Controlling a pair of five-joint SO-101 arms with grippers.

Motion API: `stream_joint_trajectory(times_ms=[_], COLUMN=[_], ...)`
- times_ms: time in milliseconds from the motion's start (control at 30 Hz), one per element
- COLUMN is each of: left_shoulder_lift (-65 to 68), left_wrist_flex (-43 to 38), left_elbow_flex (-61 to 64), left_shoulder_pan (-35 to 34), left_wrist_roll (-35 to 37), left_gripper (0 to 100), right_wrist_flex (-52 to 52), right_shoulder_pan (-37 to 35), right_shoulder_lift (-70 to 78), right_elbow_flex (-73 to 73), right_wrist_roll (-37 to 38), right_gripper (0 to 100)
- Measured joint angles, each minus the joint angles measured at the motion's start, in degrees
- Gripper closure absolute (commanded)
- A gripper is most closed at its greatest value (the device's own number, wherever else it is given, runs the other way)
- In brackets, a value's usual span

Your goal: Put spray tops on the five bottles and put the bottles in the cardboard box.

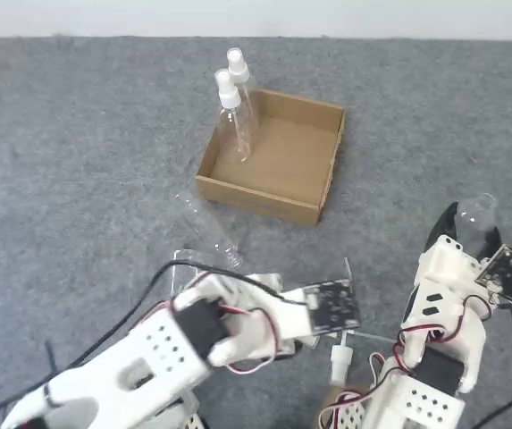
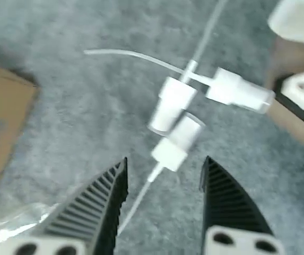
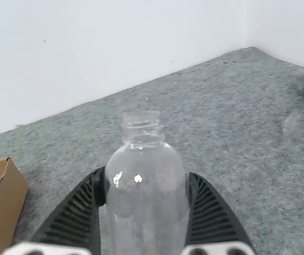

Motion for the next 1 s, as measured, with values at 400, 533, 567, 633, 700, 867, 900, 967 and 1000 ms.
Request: stream_joint_trajectory(times_ms=[400,533,567,633,700,867,900,967,1000], left_shoulder_lift=[17.9,20.0,20.6,22.1,24.0,29.6,30.7,31.9,32.1], left_wrist_flex=[-7.9,-9.3,-9.8,-10.3,-11.3,-13.6,-14.1,-14.2,-14.2], left_elbow_flex=[-0.9,-0.9,-0.9,-0.9,-0.9,-1.0,-1.0,-1.0,-1.0], left_shoulder_pan=[1.8,1.9,1.9,1.8,1.8,1.8,1.8,1.8,1.8], left_wrist_roll=[-1.5,-1.9,-1.9,-1.9,-1.9,-2.1,-2.0,-2.1,-2.1], left_gripper=[80,80,80,80,81,88,89,90,91], right_wrist_flex=[0.0,0.0,0.0,0.0,0.0,0.0,0.0,0.0,0.0], right_shoulder_pan=[0.2,0.2,0.2,0.2,0.2,0.2,0.2,0.2,0.2], right_shoulder_lift=[0.0,0.0,0.0,0.0,0.0,0.0,0.0,0.0,0.0], right_elbow_flex=[0.0,0.0,0.0,0.0,0.0,0.0,0.0,0.0,0.0], right_wrist_roll=[0.0,0.0,0.0,0.0,0.0,0.0,0.0,0.0,0.0], right_gripper=[98.2,98.1,98.1,98.1,98.1,98.1,98.1,98.1,98.1])
